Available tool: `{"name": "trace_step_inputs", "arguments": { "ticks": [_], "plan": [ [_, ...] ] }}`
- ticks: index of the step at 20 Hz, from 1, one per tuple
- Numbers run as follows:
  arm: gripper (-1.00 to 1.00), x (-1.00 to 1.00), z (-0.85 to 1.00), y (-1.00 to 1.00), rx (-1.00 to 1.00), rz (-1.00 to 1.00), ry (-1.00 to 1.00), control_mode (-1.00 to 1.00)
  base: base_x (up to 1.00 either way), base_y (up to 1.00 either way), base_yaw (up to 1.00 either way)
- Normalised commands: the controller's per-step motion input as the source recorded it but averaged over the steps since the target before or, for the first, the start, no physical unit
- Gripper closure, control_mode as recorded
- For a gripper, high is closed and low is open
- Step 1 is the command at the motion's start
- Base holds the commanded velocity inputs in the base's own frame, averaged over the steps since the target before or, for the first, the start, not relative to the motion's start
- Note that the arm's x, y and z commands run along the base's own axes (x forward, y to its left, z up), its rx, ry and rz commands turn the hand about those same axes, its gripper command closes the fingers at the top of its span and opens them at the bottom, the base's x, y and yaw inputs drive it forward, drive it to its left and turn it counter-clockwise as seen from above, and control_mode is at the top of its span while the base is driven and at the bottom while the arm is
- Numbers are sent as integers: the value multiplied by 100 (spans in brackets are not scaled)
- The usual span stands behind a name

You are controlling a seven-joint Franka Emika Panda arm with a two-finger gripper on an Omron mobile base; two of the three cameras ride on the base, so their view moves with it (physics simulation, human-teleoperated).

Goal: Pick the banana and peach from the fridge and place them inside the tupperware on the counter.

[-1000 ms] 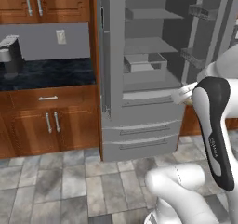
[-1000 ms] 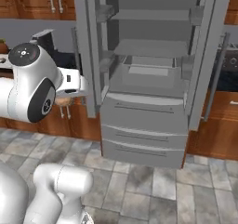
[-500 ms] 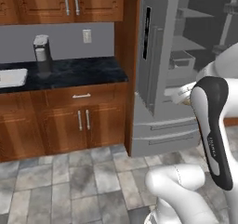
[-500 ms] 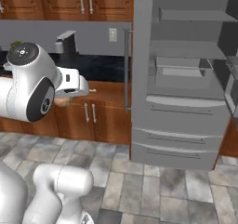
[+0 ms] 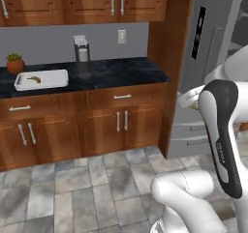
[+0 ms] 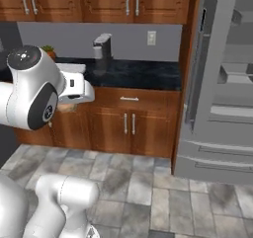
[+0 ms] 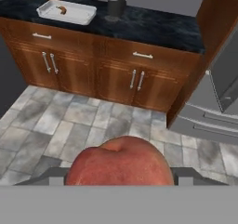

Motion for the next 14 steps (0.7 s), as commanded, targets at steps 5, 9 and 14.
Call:
{"name": "trace_step_inputs", "arguments": {
  "ticks": [5, 9, 14],
  "plan": [
    [100, 0, 0, 0, 0, 0, 0, 100, 60, 100, 2],
    [100, 0, 0, 0, 0, 0, 0, 100, 81, 100, 2],
    [100, 0, 0, 0, 0, 0, 0, 100, 93, 100, 1]
  ]
}}
